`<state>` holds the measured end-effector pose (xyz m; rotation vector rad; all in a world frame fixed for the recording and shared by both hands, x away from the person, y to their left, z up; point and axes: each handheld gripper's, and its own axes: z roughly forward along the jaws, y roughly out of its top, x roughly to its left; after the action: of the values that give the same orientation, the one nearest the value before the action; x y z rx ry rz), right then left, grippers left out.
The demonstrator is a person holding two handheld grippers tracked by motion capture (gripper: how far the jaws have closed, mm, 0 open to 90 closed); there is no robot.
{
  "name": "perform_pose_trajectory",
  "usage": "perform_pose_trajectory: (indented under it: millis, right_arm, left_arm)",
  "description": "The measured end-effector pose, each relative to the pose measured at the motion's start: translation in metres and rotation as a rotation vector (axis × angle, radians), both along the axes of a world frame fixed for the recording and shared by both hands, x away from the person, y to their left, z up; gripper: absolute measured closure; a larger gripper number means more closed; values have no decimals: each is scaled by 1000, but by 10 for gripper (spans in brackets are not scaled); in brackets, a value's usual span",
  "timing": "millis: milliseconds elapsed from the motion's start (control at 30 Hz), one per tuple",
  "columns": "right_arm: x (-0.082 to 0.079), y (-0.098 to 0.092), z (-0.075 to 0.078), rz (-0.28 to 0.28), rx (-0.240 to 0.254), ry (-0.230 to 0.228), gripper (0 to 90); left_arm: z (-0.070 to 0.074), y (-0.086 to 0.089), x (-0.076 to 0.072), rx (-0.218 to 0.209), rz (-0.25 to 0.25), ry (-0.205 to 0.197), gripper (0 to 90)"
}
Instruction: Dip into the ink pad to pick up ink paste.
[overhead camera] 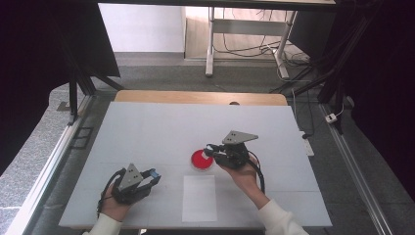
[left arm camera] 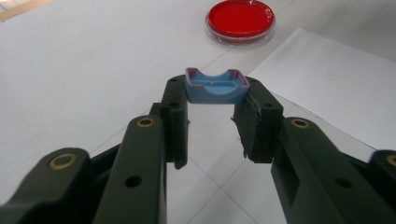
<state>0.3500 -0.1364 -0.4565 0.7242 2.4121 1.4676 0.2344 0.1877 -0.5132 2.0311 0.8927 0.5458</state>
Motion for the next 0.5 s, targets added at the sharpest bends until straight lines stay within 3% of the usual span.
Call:
perform_pose_trajectory:
  millis: [500]
  right_arm:
    - [-16, -6, 7, 34, 9, -11, 751]
  left_arm:
    - [0, 1, 0, 1, 2, -3, 660]
